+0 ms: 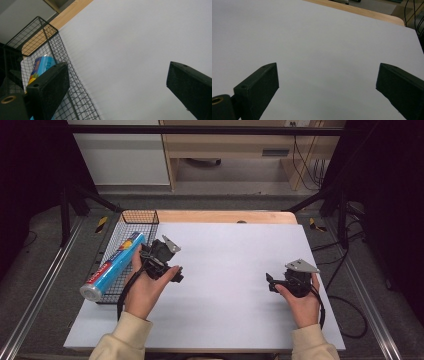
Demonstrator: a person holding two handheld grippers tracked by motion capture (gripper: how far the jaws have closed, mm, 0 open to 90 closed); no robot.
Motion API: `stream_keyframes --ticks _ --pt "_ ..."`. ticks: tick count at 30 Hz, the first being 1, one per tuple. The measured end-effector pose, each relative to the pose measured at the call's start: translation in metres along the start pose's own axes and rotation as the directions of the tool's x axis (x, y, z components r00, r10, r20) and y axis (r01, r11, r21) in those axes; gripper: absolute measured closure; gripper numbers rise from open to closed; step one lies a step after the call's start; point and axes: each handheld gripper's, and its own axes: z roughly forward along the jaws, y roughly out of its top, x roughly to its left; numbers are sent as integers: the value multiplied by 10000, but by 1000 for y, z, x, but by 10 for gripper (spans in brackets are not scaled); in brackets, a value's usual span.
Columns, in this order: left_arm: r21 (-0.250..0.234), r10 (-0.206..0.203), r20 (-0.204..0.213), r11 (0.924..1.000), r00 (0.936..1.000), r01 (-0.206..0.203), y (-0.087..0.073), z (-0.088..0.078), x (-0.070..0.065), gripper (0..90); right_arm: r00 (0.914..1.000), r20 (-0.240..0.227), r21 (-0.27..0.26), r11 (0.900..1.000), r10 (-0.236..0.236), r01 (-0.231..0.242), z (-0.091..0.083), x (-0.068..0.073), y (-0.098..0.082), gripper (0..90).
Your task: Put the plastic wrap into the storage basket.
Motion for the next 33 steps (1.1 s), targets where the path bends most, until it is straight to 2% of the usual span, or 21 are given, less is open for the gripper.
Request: stream_keyframes --ticks 6,14,18,21,24,26,29,32,33 --pt "-97 447 321 9990 9985 -444 6 6 -12 48 10000 -2 -29 10000 70 -70 -3 -1 -2 46" --pt "-329 581 759 9979 9954 -557 7 16 -23 48 9999 37 -65 9999 145 -145 -8 -3 -5 46" --pt "-600 601 1181 9968 9912 -532 7 23 -31 48 9999 10 -14 9999 129 -129 -10 -3 -6 45" --pt "-781 724 1536 9951 9855 -609 6 28 -37 47 9999 27 -62 9999 143 -142 -11 -4 -7 44" --pt "-1099 736 2019 9926 9766 -521 4 33 -44 47 9998 14 -39 9998 200 -200 -13 -4 -8 44" --pt "-1363 735 2475 9898 9661 -404 1 37 -49 46 9999 17 -8 9999 170 -170 -13 -6 -9 45" --pt "-1670 853 2873 9852 9540 -378 -2 44 -56 45 9999 8 -26 9999 171 -171 -15 -7 -10 44" --pt "-1823 831 3491 9830 9334 -193 -6 51 -63 46 9998 -28 37 9998 205 -205 -16 -8 -12 44" --pt "-1845 839 3568 9827 9304 -178 -7 53 -65 46 9998 -17 43 9998 193 -193 -17 -8 -12 44"
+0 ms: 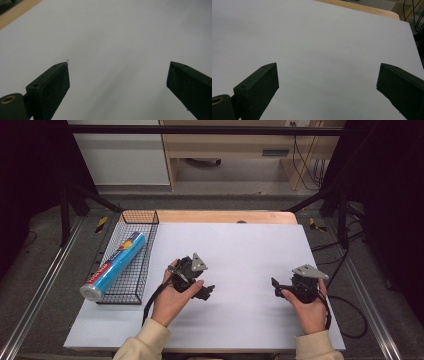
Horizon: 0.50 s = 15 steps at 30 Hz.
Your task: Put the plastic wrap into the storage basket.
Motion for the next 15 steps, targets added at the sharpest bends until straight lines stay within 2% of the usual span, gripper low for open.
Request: stream_keyframes --ticks 4,9,11,15 --pt "-33 48 424 10000 9991 -47 -5 10 -6 46 10000 26 31 10000 32 -32 -2 -1 -1 44" --pt "-188 -28 641 9998 9979 40 -10 20 -11 47 10000 41 57 10000 26 -27 -3 -3 -4 44" --pt "-153 36 770 9999 9970 -24 -12 21 -10 47 10000 20 49 10000 53 -53 -4 -4 -5 44" --pt "-504 -79 890 9987 9960 124 -20 26 -7 46 10000 42 82 10000 50 -51 -5 -5 -6 44"
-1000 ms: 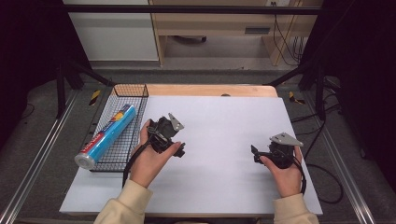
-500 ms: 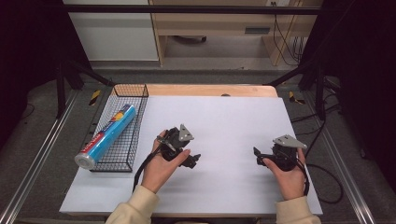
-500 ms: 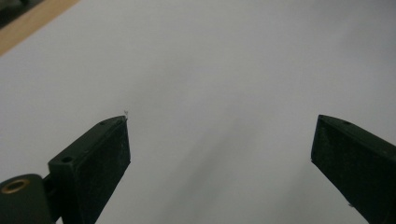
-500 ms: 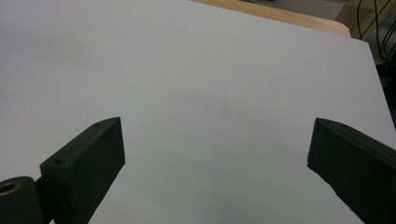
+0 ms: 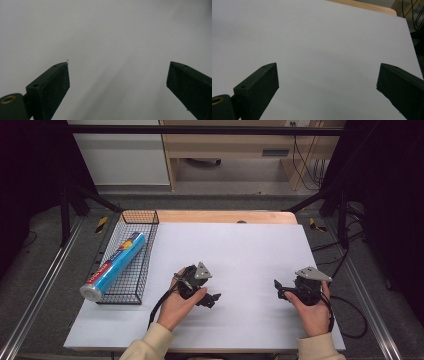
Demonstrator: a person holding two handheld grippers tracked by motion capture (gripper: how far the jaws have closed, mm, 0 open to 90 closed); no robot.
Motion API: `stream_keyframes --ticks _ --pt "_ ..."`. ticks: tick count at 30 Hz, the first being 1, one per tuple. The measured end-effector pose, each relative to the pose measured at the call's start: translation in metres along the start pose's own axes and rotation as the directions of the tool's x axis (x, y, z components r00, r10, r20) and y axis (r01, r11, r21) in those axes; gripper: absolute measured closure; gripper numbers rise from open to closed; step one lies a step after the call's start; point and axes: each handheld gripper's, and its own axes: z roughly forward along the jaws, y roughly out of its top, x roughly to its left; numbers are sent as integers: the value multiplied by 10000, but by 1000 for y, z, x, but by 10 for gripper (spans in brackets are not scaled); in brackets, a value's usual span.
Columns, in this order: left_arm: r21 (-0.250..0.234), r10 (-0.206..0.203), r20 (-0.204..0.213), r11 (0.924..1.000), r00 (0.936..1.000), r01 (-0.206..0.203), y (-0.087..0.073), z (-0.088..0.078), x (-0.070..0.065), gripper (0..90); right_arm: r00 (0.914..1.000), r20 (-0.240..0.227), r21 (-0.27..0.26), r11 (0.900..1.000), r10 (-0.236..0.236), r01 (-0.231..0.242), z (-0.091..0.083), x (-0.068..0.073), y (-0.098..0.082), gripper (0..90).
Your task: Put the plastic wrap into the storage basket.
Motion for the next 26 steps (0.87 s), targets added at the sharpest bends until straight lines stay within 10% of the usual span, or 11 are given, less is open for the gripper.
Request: stream_keyframes --ticks 26 --pt "-1114 360 -467 9929 9983 -411 -36 -19 16 50 9993 -127 1189 9924 349 -331 19 0 -22 89"
